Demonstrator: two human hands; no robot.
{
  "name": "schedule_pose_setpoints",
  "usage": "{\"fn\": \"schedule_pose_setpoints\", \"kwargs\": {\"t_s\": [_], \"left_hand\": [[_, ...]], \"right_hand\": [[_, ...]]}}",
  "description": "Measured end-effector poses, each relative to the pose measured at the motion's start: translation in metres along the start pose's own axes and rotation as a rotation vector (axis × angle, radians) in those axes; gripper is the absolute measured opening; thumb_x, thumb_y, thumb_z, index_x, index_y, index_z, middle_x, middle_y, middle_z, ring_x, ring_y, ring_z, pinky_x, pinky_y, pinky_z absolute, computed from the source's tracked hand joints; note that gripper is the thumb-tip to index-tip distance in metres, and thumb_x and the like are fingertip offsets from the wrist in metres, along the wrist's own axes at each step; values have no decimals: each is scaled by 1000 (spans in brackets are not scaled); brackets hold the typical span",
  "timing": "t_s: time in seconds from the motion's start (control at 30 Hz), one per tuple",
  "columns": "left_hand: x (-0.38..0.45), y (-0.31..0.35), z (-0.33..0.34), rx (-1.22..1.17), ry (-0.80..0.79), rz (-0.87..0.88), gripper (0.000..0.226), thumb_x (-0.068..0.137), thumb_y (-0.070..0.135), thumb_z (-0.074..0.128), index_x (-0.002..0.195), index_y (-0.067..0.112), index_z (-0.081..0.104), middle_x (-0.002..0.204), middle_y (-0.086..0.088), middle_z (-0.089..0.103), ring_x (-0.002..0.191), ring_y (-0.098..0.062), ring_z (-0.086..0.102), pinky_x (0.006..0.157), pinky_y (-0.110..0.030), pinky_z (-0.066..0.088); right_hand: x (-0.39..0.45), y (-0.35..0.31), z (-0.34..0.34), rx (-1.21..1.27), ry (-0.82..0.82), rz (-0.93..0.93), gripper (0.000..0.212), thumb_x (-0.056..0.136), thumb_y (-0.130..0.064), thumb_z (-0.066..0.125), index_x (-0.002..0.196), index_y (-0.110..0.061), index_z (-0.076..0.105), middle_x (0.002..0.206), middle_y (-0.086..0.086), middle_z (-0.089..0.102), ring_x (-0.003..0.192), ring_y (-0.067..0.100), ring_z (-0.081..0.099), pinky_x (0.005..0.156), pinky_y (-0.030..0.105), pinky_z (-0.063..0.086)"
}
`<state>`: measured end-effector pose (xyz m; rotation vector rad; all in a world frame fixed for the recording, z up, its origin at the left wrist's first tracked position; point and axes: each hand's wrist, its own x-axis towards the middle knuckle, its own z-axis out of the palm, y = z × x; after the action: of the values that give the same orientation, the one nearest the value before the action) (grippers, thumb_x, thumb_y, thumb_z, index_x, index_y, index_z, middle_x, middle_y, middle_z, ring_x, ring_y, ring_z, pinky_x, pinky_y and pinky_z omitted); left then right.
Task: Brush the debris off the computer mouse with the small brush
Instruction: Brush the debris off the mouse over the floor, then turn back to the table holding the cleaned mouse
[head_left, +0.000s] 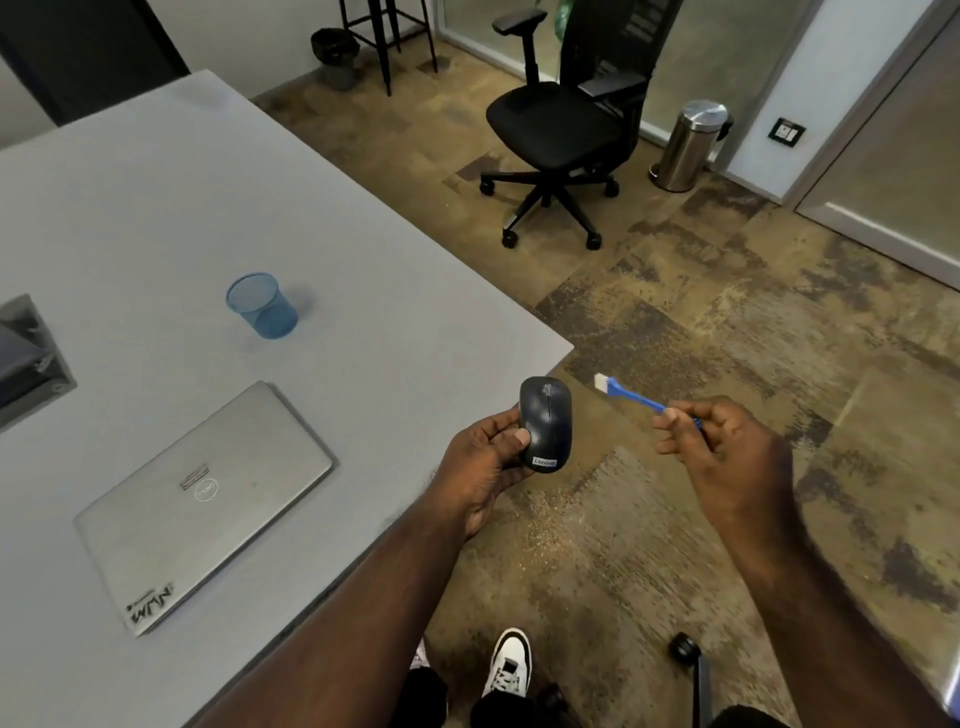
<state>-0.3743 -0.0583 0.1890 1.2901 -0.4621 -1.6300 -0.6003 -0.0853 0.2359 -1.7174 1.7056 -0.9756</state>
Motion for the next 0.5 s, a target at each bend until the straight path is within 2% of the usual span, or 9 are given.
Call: {"fn": "schedule_pose_setpoints", "kwargs": {"t_s": [0.07,0.13,0.2,0.27,0.33,0.43,0.5], "left_hand": [[-1,4,-10,3,10,6,25,93,1,55,104,16,72,96,-6,76,92,-23,68,89,-41,54],[-2,6,-20,6,7,19,25,94,2,55,108,15,71,99,-8,75,94,-24,68,91,-43,54],[-4,11,-32,9,-3,30,25,93,2,56,112,13,70,100,-7,75,92,-21,70,87,-39,57],[-5,17,-48,2,3,35,25,93,3,58,113,14,69,100,-5,76,92,-19,72,85,-37,57],[-6,23,-65,-9,12,37,26,93,3,59,115,14,68,100,-4,77,94,-20,71,89,-41,56],[-6,31,-90,-42,31,36,28,93,2,58,118,11,66,100,-6,76,95,-21,70,93,-45,55],[-7,36,-106,-70,43,36,27,93,1,57,115,12,67,100,-8,76,96,-23,70,94,-46,54]], "right_hand": [[-3,-18,15,74,-100,-18,8,94,-15,64,99,-21,67,83,-13,75,65,0,72,59,21,58],[-7,-31,34,36,-181,-38,9,93,-15,64,96,-24,68,80,-14,75,64,0,72,58,19,57],[-4,-36,49,-69,-142,-36,8,94,-19,63,98,-23,69,79,-12,74,63,-2,70,54,20,55],[6,-39,59,-138,-93,24,12,96,-20,60,103,-16,69,82,-8,75,62,-4,68,50,14,49],[14,-43,70,-83,-75,99,18,97,-19,58,110,-12,68,85,-3,76,61,-2,69,50,10,49],[16,-52,99,188,-139,272,28,100,-13,53,126,-9,62,86,1,76,73,11,73,61,20,54],[12,-58,123,238,-185,337,26,101,-13,50,120,-7,66,83,2,75,78,17,74,64,25,53]]}}
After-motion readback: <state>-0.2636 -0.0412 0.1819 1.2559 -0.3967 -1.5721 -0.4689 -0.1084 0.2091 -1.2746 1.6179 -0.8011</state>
